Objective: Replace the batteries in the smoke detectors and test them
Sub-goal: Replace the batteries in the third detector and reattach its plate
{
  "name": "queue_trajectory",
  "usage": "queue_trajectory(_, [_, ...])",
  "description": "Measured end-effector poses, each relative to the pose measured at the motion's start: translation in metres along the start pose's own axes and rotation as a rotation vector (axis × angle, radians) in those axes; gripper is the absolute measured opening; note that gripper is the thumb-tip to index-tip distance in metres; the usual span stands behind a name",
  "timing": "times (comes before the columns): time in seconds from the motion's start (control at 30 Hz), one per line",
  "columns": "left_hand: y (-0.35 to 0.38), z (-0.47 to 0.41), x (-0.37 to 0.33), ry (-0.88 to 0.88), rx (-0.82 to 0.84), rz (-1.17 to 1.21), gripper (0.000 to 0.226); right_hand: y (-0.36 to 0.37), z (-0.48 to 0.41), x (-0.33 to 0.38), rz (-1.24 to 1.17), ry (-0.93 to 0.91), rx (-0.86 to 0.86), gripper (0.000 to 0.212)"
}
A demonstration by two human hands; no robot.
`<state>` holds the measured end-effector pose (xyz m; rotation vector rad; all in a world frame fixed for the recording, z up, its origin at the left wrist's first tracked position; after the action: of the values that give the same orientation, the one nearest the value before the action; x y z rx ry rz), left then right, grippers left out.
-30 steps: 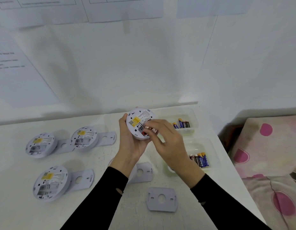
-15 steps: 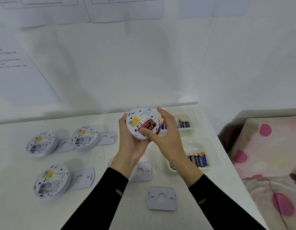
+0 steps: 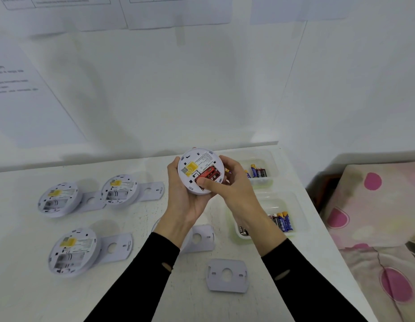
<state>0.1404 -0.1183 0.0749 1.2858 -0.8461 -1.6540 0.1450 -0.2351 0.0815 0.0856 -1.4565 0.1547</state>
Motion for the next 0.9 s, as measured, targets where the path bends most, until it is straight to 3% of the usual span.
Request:
queue_trajectory(0.13, [0.000, 0.001, 0.002, -0.012, 0.012, 0.007, 0.048, -0.007, -0.005, 0.003, -0.013, 0.070, 0.056, 0.095])
queue_trajectory(0.33, [0.001, 0.004, 0.001, -0.009, 0.060, -0.034, 0.047, -0.009, -0.001, 0.008, 0.130, -0.028, 0.084, 0.094])
queue_trajectory(0.53, [-0.002, 0.014, -0.005, -0.139, 0.076, -0.057, 0.049, -0.012, 0.017, 0.007, 0.188, -0.108, 0.097, 0.092])
queue_trajectory(0.73, [-0.020, 0.030, -0.010, -0.172, 0.062, -0.023, 0.050, -0.031, 0.065, -0.012, 0.308, -0.375, -0.086, 0.043])
queue_trajectory(0.8, [-0.027, 0.036, -0.012, -0.177, 0.063, -0.015, 0.049, -0.039, 0.081, -0.028, 0.456, -0.458, -0.003, 0.031])
queue_trajectory(0.9, [-0.035, 0.047, -0.013, -0.190, 0.058, -0.001, 0.048, -0.048, 0.097, -0.061, 0.761, -0.484, 0.261, 0.021])
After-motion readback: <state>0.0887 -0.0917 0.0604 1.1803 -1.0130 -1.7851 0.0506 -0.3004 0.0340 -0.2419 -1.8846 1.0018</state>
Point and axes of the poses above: each hand's wrist, its own z-axis away from the middle knuckle, its own y-axis out of the palm, x = y × z, the point moved 1 cm from there along -z, towards the middle knuckle, and after that the axes turned 14 degrees about z, right-handed, at the moved point
